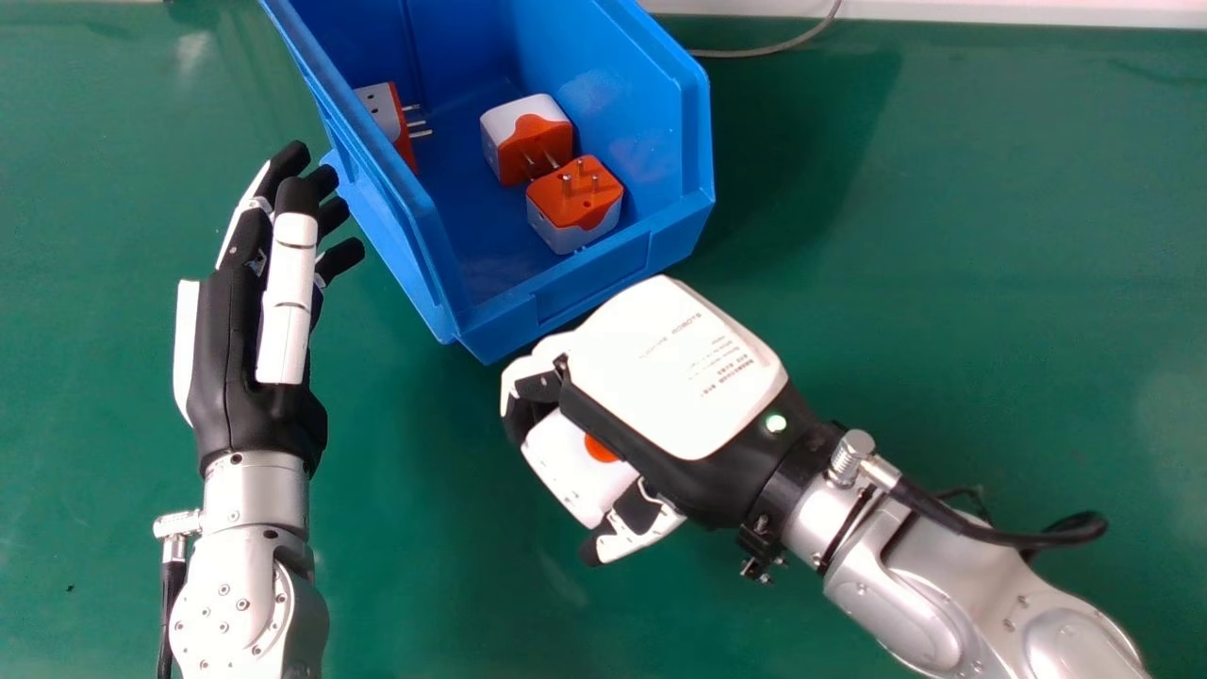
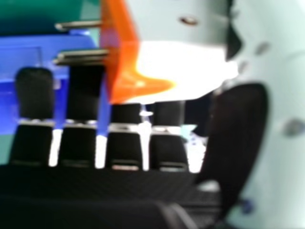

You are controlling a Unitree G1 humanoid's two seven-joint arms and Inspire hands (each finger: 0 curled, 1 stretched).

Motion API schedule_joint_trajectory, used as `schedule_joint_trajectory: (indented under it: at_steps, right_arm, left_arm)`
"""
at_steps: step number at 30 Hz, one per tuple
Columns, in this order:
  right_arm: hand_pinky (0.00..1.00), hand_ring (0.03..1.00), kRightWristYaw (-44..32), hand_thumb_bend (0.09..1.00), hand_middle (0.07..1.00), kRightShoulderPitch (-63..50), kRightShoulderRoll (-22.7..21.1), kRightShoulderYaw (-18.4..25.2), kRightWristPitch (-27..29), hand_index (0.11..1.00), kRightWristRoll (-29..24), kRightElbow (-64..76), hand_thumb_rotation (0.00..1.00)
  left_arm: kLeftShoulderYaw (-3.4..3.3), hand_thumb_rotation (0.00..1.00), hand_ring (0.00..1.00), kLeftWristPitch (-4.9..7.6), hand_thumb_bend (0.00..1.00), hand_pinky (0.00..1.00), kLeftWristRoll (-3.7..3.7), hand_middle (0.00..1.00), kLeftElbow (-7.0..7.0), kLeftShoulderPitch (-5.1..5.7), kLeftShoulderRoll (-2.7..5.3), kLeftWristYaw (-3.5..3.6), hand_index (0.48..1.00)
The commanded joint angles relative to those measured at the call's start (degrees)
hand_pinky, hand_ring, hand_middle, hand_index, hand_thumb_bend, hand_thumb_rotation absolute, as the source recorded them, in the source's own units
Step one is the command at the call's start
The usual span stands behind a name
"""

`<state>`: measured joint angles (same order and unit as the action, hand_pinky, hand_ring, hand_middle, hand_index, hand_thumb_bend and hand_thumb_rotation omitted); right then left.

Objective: Pick all objects and put in blue box

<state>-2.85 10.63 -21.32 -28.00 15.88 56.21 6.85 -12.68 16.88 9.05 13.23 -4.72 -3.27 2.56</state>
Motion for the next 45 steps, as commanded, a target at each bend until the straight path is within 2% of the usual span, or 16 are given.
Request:
schedule_joint_trajectory:
  at_steps: [1, 3, 8, 16, 20, 25, 34, 35, 37, 42, 45]
  right_arm:
    - [0.3, 0.393, 0.2, 0.517, 0.505, 1.4, -0.1, 1.5, 0.5, 0.495, -1.6, 2.3, 0.0]
    - [0.3, 0.4, -0.3, 0.513, 0.504, 1.3, -0.2, 2.1, 0.2, 0.5, -1.8, 3.0, 0.0]
    - [0.3, 0.411, -1.3, 0.51, 0.504, 1.5, -0.7, 3.9, -0.2, 0.501, -2.9, 4.9, 0.0]
    - [0.3, 0.417, -0.4, 0.507, 0.509, 2.2, -1.1, 6.7, 0.4, 0.5, -3.4, 5.7, 0.0]
    - [0.3, 0.424, -0.6, 0.504, 0.514, 1.9, -0.9, 7.5, 0.2, 0.498, -3.9, 6.2, 0.0]
    - [0.31, 0.43, -0.4, 0.503, 0.514, 1.9, -0.8, 8.0, 0.4, 0.494, -4.4, 6.1, 0.0]
    - [0.31, 0.435, 1.1, 0.502, 0.515, 1.9, -0.6, 8.2, 0.4, 0.491, -3.9, 5.8, 0.0]
    - [0.31, 0.435, 1.3, 0.502, 0.515, 1.9, -0.6, 8.2, 0.4, 0.491, -3.8, 5.8, 0.0]
    - [0.31, 0.439, 2.4, 0.5, 0.518, 1.9, -0.4, 8.3, 0.5, 0.489, -3.7, 5.5, 0.0]
    - [0.31, 0.439, 4.8, 0.5, 0.518, 1.7, 0.2, 8.6, 0.9, 0.489, -4.5, 4.7, 0.0]
    - [0.31, 0.442, 6.6, 0.499, 0.522, 1.6, 0.6, 8.8, 1.1, 0.488, -4.3, 4.3, 0.0]
  left_arm:
    - [0.14, 0.8, 0.85, 0.57, 0.63, 0.8, -0.19, 0.86, -0.85, -0.19, -0.37, 0.13, 0.865]
    - [0.21, 0.8, 0.85, 0.41, 0.63, 0.8, -0.28, 0.86, -1.13, -0.09, -0.33, 0.01, 0.866]
    - [0.01, 0.8, 0.85, 0.97, 0.63, 0.8, 0.13, 0.86, -0.21, -0.28, -0.4, 0.47, 0.865]
    - [-0.21, 0.8, 0.85, 1.24, 0.62, 0.8, 0.31, 0.86, 0.41, -0.48, -0.45, 0.81, 0.867]
    - [-0.21, 0.8, 0.86, 1.06, 0.62, 0.8, 0.13, 0.86, 0.35, -0.43, -0.43, 0.59, 0.867]
    - [-0.14, 0.8, 0.86, 1.86, 0.62, 0.8, -0.24, 0.86, 0.95, -0.48, -0.59, 0.68, 0.868]
    - [0.0, 0.8, 0.86, 1.24, 0.62, 0.8, -0.04, 0.86, -0.04, -0.23, -0.22, 0.33, 0.869]
    - [0.04, 0.8, 0.86, 1.28, 0.62, 0.8, -0.4, 0.86, 0.08, -0.24, -0.34, 0.14, 0.869]
    - [-0.02, 0.8, 0.86, 1.69, 0.62, 0.8, -0.45, 0.87, 0.67, -0.34, -0.48, 0.28, 0.87]
    - [-0.14, 0.8, 0.86, 1.53, 0.62, 0.8, 0.3, 0.87, 0.77, -0.34, -0.32, 0.71, 0.87]
    - [-0.21, 0.81, 0.86, 1.51, 0.62, 0.81, 0.39, 0.87, 0.96, -0.38, -0.32, 0.78, 0.871]
